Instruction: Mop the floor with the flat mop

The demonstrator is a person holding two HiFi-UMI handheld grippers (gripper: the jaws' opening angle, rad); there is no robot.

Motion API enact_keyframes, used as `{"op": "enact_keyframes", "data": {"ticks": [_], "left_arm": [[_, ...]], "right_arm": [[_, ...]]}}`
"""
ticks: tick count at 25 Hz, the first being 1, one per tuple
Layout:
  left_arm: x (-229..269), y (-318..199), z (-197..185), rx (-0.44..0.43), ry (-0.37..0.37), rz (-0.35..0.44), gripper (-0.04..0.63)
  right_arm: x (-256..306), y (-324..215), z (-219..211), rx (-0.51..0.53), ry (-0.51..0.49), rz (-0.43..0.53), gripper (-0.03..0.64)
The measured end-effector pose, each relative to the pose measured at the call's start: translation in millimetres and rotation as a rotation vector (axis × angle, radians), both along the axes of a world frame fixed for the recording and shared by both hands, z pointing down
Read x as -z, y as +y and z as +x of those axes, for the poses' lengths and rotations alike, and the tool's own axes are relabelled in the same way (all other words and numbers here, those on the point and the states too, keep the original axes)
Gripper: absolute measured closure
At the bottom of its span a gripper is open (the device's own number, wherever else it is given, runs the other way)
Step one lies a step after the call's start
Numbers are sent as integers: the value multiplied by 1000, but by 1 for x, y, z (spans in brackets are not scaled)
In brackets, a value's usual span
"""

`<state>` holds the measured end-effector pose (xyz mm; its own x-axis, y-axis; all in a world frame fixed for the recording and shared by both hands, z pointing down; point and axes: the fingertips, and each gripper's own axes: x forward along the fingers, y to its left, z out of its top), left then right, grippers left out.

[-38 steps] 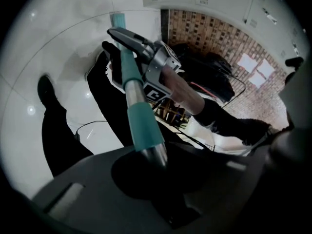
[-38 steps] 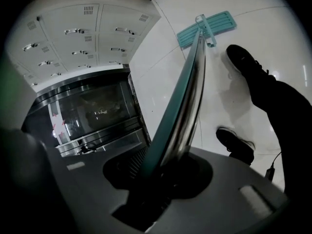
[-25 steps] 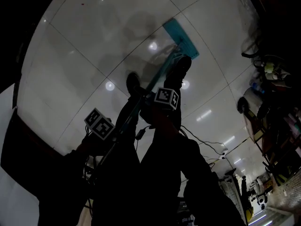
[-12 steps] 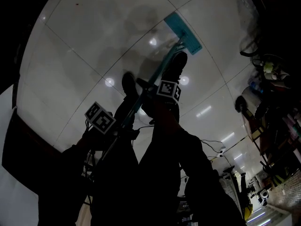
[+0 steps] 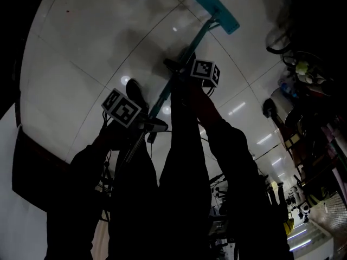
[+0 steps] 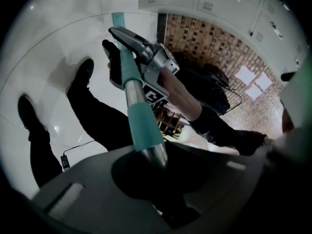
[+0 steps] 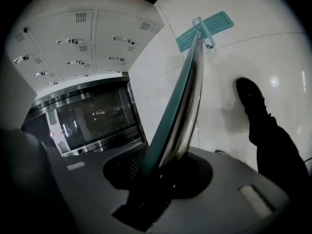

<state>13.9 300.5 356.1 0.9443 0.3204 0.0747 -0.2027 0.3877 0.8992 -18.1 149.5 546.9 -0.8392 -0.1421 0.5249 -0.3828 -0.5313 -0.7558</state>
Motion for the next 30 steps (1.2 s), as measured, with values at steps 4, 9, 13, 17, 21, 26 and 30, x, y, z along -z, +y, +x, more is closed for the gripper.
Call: {"op": "enact_keyframes", "data": {"ticks": [4,9,13,17,21,26,30], "left_arm": [[-14,-56,49,-20,-20,7,523],[-24,-111,106,-51,-24,22,525],[-28,-150,140,-34,1,23,526],[-34,-164,165,-25,10,25,532],[-35,-162,170,-43,-8,22,534],[-22,-145,146,-26,0,11,534],[-15,-111,119,-44,2,33,534]], "right_arm": [[-5,-66,53,-11,7,24,474],[-14,-123,115,-34,29,32,472],[-20,-165,149,-12,53,55,472],[-24,-181,171,2,52,66,471],[-22,-182,177,-6,47,71,472],[-14,-161,157,-26,47,65,471],[0,-130,131,-18,26,71,471]]}}
